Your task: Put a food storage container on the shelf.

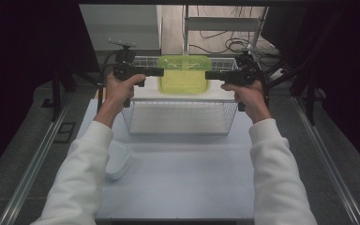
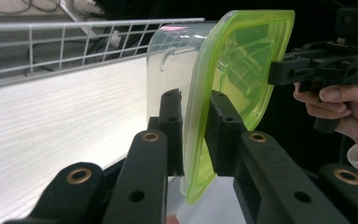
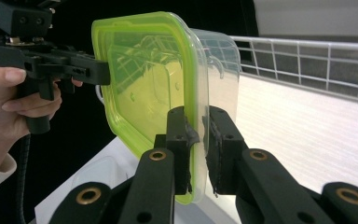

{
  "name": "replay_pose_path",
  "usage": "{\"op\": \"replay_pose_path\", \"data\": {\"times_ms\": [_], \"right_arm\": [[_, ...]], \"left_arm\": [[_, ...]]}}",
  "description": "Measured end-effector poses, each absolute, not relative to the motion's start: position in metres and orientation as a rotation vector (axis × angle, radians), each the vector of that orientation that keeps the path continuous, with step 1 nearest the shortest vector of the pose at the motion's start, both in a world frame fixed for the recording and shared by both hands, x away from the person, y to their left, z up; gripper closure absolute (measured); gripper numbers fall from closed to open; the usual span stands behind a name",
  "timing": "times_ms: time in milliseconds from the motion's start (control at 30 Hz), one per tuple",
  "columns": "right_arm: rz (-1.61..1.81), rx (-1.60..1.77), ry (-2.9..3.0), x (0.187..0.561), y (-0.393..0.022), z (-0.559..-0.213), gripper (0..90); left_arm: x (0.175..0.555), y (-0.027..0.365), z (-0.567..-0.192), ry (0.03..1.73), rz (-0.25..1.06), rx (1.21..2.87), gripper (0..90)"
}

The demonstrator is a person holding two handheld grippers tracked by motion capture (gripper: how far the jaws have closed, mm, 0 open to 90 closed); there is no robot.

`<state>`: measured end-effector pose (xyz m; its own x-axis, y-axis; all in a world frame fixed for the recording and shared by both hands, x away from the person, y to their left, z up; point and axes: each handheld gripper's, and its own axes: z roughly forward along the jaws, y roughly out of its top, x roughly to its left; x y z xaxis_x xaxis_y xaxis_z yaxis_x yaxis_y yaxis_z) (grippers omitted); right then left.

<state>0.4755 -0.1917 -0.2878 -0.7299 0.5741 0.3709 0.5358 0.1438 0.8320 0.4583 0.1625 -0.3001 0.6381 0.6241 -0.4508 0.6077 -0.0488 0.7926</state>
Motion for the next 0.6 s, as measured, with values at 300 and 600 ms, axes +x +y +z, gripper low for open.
{"op": "replay_pose_path", "data": {"times_ms": [300, 600], "right_arm": [[1.63, 1.233, 2.394, 0.495, -0.184, -0.301, 79.3], [1.645, 1.394, 2.383, 0.507, -0.184, -0.31, 79.4]], "left_arm": [[0.479, 0.166, -0.318, 1.078, -0.04, 1.745, 78.9], [0.492, 0.167, -0.321, 1.115, -0.108, 1.681, 78.1]]}}
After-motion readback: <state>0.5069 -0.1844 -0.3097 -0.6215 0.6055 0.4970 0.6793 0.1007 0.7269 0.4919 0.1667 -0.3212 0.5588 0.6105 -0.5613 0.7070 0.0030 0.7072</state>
